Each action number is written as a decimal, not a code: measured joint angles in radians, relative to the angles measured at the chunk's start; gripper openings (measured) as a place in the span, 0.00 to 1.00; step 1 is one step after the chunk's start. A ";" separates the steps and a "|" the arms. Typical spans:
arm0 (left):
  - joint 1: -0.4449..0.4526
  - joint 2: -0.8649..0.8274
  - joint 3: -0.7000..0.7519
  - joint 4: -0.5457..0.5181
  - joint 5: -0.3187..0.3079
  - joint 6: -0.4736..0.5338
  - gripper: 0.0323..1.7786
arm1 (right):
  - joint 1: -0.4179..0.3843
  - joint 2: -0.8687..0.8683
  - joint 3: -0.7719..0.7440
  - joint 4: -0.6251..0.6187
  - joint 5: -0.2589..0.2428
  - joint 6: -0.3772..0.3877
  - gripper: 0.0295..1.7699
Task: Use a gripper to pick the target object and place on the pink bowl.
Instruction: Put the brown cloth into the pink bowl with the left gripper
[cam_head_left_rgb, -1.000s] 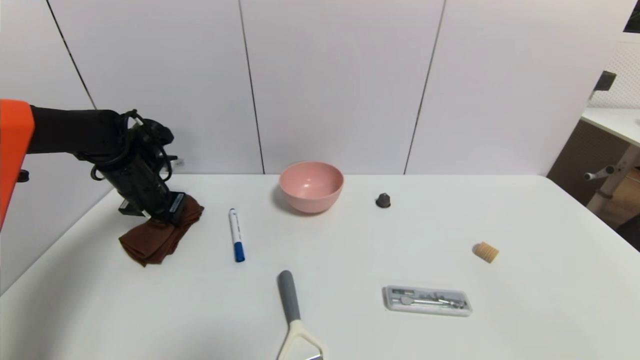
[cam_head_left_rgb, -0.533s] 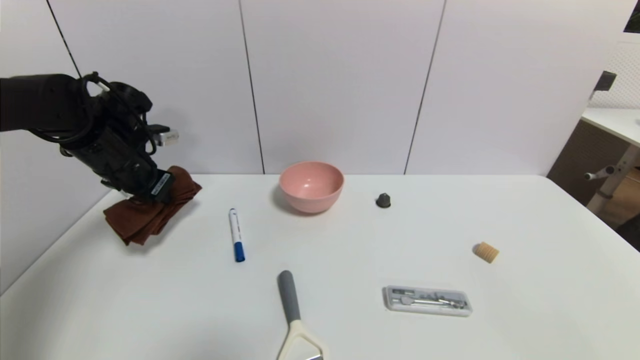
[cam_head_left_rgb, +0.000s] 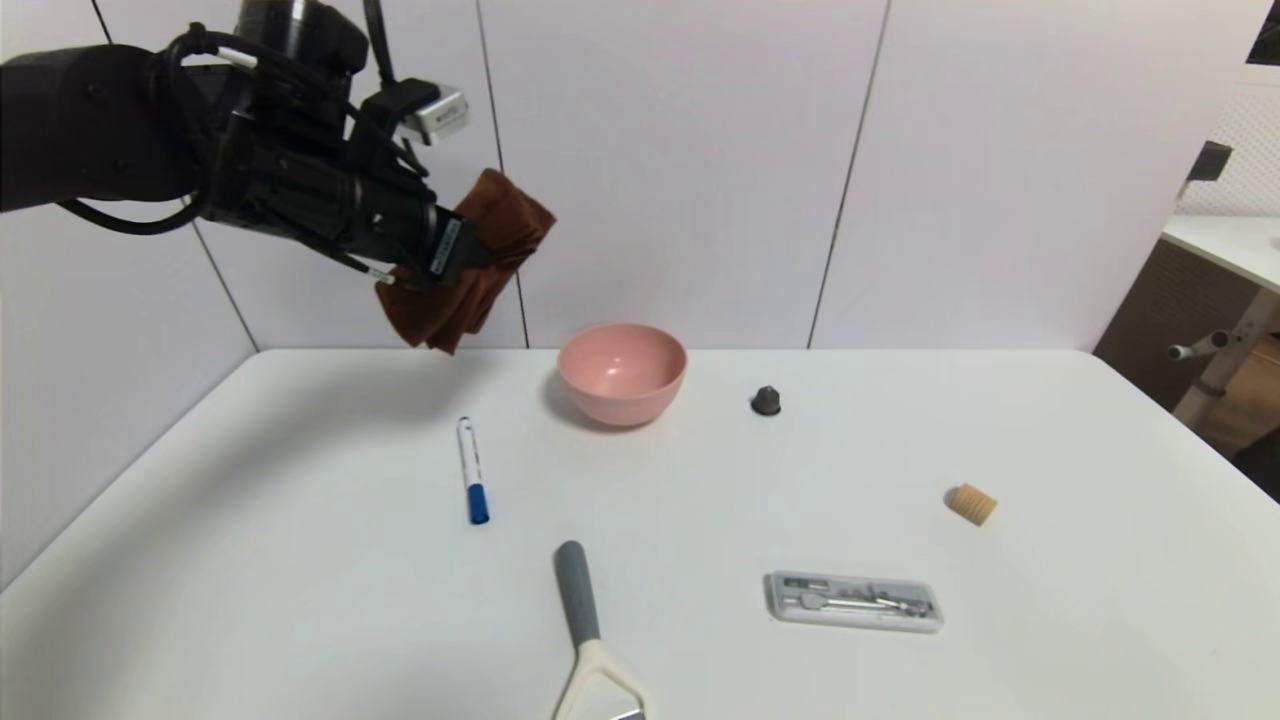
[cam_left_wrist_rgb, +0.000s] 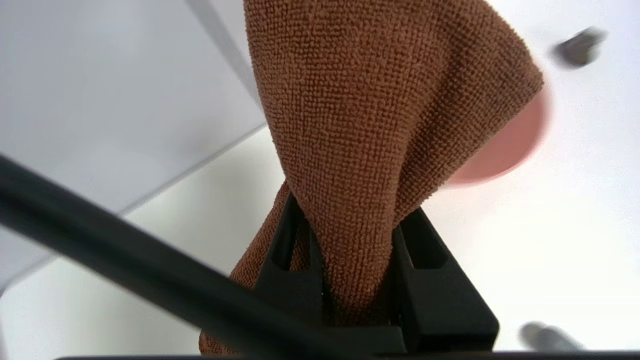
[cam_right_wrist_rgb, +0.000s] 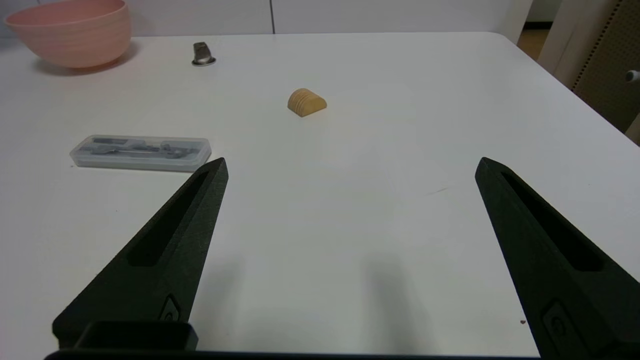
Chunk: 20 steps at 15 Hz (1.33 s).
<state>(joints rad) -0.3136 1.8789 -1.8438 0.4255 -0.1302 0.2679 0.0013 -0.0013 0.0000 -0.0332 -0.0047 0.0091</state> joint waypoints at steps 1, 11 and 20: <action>-0.039 0.006 0.000 -0.028 -0.001 0.000 0.20 | 0.000 0.000 0.000 0.000 0.000 0.000 0.97; -0.164 0.168 0.009 -0.291 -0.004 -0.041 0.20 | 0.000 0.000 0.000 0.000 0.000 0.000 0.97; -0.180 0.293 0.005 -0.416 -0.006 -0.096 0.20 | 0.000 0.000 0.000 0.000 0.000 0.000 0.97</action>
<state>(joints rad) -0.4936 2.1715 -1.8385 0.0091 -0.1360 0.1721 0.0013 -0.0013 0.0000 -0.0330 -0.0047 0.0089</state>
